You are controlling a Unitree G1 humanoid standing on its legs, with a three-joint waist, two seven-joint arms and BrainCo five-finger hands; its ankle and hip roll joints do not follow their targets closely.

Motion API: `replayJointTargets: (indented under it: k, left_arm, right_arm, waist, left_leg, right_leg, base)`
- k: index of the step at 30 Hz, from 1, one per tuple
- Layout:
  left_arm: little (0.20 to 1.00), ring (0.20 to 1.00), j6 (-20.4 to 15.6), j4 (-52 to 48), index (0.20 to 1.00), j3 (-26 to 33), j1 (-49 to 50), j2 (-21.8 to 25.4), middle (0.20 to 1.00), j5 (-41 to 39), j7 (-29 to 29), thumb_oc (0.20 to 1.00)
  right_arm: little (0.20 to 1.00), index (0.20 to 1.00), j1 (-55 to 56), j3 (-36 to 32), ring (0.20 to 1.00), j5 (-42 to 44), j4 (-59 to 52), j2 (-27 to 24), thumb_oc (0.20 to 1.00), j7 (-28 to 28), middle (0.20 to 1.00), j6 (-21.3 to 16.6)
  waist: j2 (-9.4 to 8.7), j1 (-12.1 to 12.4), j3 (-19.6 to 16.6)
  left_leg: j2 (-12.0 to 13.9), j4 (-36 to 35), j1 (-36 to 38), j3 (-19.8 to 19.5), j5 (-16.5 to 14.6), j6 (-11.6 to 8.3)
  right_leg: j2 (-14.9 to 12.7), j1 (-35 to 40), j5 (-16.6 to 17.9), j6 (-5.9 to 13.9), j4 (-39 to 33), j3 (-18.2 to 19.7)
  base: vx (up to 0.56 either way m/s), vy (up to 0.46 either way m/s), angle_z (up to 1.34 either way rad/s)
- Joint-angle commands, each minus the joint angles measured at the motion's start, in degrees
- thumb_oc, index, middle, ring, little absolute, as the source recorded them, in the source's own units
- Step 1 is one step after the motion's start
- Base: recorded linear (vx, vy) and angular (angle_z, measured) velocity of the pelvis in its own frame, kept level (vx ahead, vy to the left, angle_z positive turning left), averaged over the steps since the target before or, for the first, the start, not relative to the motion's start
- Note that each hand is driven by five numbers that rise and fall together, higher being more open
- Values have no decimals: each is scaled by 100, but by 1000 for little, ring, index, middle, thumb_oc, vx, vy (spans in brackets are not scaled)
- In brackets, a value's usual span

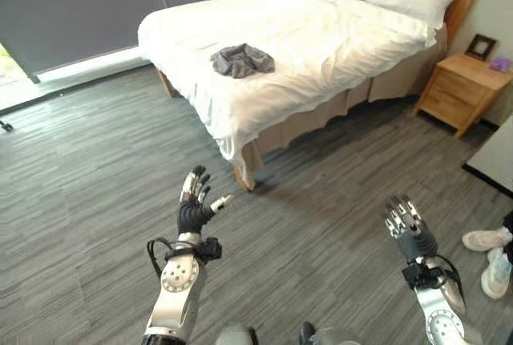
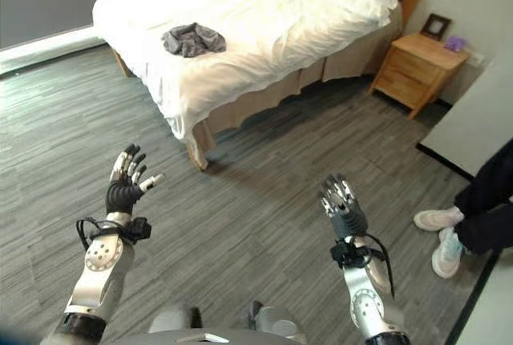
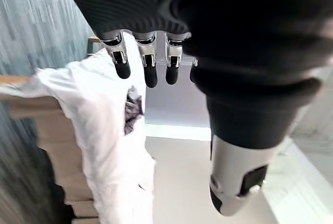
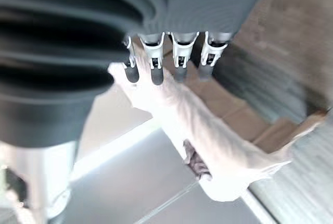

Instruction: Pick up bed clothes into laundry basket.

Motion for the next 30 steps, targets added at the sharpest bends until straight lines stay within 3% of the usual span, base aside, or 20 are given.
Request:
replayJointTargets:
  k: [1, 2, 4, 5, 7, 8, 9, 10, 11, 12, 14, 17, 18, 20, 22, 23, 24, 30]
  left_arm:
    - [1000, 1000, -330, -111, 1000, 3, -328, 25, 1000, -778, -239, 1000]
    - [1000, 1000, -299, 36, 1000, -51, -268, -80, 1000, -1056, -302, 1000]
    - [1000, 1000, -329, -4, 1000, -31, -222, -109, 1000, -1029, -295, 1000]
    - [1000, 1000, -326, 6, 1000, -12, -242, -118, 1000, -1007, -302, 1000]
    - [1000, 1000, -366, 56, 1000, 130, -207, -63, 1000, -834, -287, 1000]
    - [1000, 1000, -366, 21, 1000, 264, -186, -19, 1000, -723, -153, 1000]
    - [1000, 1000, -395, -91, 1000, 373, -159, 1, 1000, -698, -54, 1000]
    - [1000, 1000, -392, -96, 1000, 376, -154, 6, 1000, -697, -52, 1000]
    - [1000, 1000, -396, -102, 1000, 424, -178, 45, 1000, -611, 26, 1000]
    - [1000, 1000, -411, -70, 1000, 476, -254, 129, 1000, -575, 73, 1000]
    - [1000, 1000, -381, -77, 1000, 493, -309, 248, 1000, -482, 106, 1000]
    - [1000, 1000, -349, -113, 1000, 495, -401, 319, 1000, -457, 62, 1000]
    - [1000, 1000, -395, -153, 1000, 478, -450, 379, 1000, -419, 19, 1000]
    - [1000, 1000, -405, -54, 1000, 403, -522, 419, 1000, -249, 47, 1000]
    - [1000, 1000, -428, 78, 1000, 324, -665, 474, 1000, -79, 69, 1000]
    - [1000, 1000, -488, 111, 1000, 267, -729, 556, 1000, 111, 125, 1000]
    - [1000, 1000, -397, 5, 1000, 375, -599, 651, 1000, 455, 72, 1000]
    - [1000, 1000, -367, 89, 1000, 856, -393, 840, 1000, 221, 70, 1000]
  right_arm:
    - [1000, 1000, -263, -53, 1000, 134, -529, -349, 1000, -205, 1000, -373]
    - [1000, 1000, -78, -56, 1000, 298, -603, -253, 1000, -55, 1000, -386]
    - [1000, 1000, -61, 38, 1000, 140, -601, -223, 1000, -47, 1000, -364]
    - [1000, 1000, -67, 35, 1000, 105, -576, -228, 1000, -39, 1000, -342]
    - [1000, 1000, 0, 52, 1000, -132, -550, -234, 1000, 48, 1000, -214]
    - [1000, 1000, 47, 43, 1000, -234, -564, -155, 1000, 27, 1000, -197]
    - [1000, 1000, 67, 54, 1000, -227, -533, 17, 1000, -16, 1000, -211]
    - [1000, 1000, 67, 58, 1000, -227, -532, 23, 1000, -16, 1000, -212]
    - [1000, 1000, 58, 120, 1000, -248, -506, 79, 1000, 11, 1000, -210]
    - [1000, 1000, 78, 175, 1000, -356, -517, 84, 1000, 51, 1000, -173]
    - [1000, 1000, 132, 250, 1000, -429, -543, 71, 1000, 84, 1000, -126]
    - [1000, 1000, 165, 281, 1000, -398, -540, 78, 1000, 77, 1000, -78]
    - [1000, 1000, 253, 237, 1000, -421, -560, 51, 1000, 118, 1000, -41]
    - [1000, 1000, 316, 206, 1000, -453, -520, 42, 1000, 138, 1000, -23]
    - [1000, 1000, 312, 173, 1000, -410, -518, 36, 1000, 169, 1000, -37]
    - [1000, 1000, 311, 148, 1000, -465, -466, -19, 1000, 180, 1000, -59]
    - [1000, 1000, 251, 137, 1000, -486, -516, -108, 1000, 223, 1000, -16]
    - [1000, 1000, -78, 179, 1000, -747, -595, -423, 1000, 366, 1000, 41]
  waist:
    - [55, -224, 136]
    - [209, -213, 79]
    - [363, -121, -5]
    - [374, -138, -36]
    - [382, -116, -216]
    - [274, -59, -353]
    - [192, -54, -352]
    - [171, -47, -354]
    - [154, -66, -316]
    - [231, -185, -129]
    - [284, -357, 24]
    - [357, -463, 90]
    - [369, -581, 81]
    - [298, -720, 10]
    - [223, -799, -67]
    - [169, -789, -62]
    - [80, -688, -129]
    - [205, -497, -336]
  left_leg:
    - [52, -2019, 858, 154, -150, -305]
    - [62, -4033, 839, 625, 67, -303]
    - [-355, -5610, 819, 466, 507, -302]
    - [-373, -5774, 886, 615, 641, -341]
    - [-457, -5489, 1085, 798, 381, -191]
    - [-608, -5423, 1206, 921, 139, -37]
    - [-850, -5511, 1516, 1086, -214, 156]
    - [-876, -5521, 1525, 1103, -223, 170]
    - [-1011, -5609, 1683, 1176, -325, 302]
    - [-1013, -5718, 1963, 1184, -331, 470]
    - [-1111, -5886, 2315, 1051, -573, 490]
    - [-1045, -5924, 2437, 1032, -558, 469]
    - [-1069, -5950, 2533, 841, -632, 376]
    - [-1114, -5996, 2642, 617, -728, 262]
    - [-1169, -6039, 2692, 405, -793, 233]
    - [-1192, -6002, 2728, 248, -883, 236]
    - [-1275, -5842, 2713, 115, -944, 250]
    - [-1174, -5967, 2640, -98, -815, 152]
  right_leg:
    - [-411, 295, 191, 593, -700, 269]
    - [-434, 516, -50, 723, -668, 170]
    - [-344, 890, -133, 843, -819, 258]
    - [-350, 1048, -158, 872, -882, 280]
    - [-487, 1365, -402, 952, -874, 335]
    - [-763, 1343, -261, 1110, -476, 342]
    - [-1097, 1010, 196, 1376, 579, 342]
    - [-1125, 987, 169, 1393, 626, 362]
    - [-1240, 737, 626, 1486, 1228, 377]
    - [-1176, 151, 1194, 1488, 2204, 423]
    - [-1355, -408, 1047, 1486, 2739, 400]
    - [-1589, -701, 1068, 1352, 2283, 215]
    - [-1629, -748, 1005, 1384, 1555, 304]
    - [-1297, -666, 858, 1466, 183, 864]
    - [-1041, -681, 780, 1579, -545, 1458]
    - [-976, -612, 823, 1633, -756, 1590]
    - [-1076, -494, 1041, 1672, -581, 1467]
    - [-988, -101, 819, 1558, -1053, 1287]
  base:
    - [723, -29, 32]
    - [677, 76, 14]
    - [737, 109, 0]
    - [785, 73, -10]
    - [703, 118, -41]
    - [743, 280, -48]
    - [598, 245, -68]
    - [391, 245, -80]
    - [212, 194, -106]
    - [329, 257, -59]
    - [264, 158, 29]
    - [210, -26, 82]
    - [297, -132, 52]
    - [347, -149, 72]
    - [232, -100, 139]
    - [220, -146, 157]
    - [175, -143, 102]
    - [81, -117, 23]
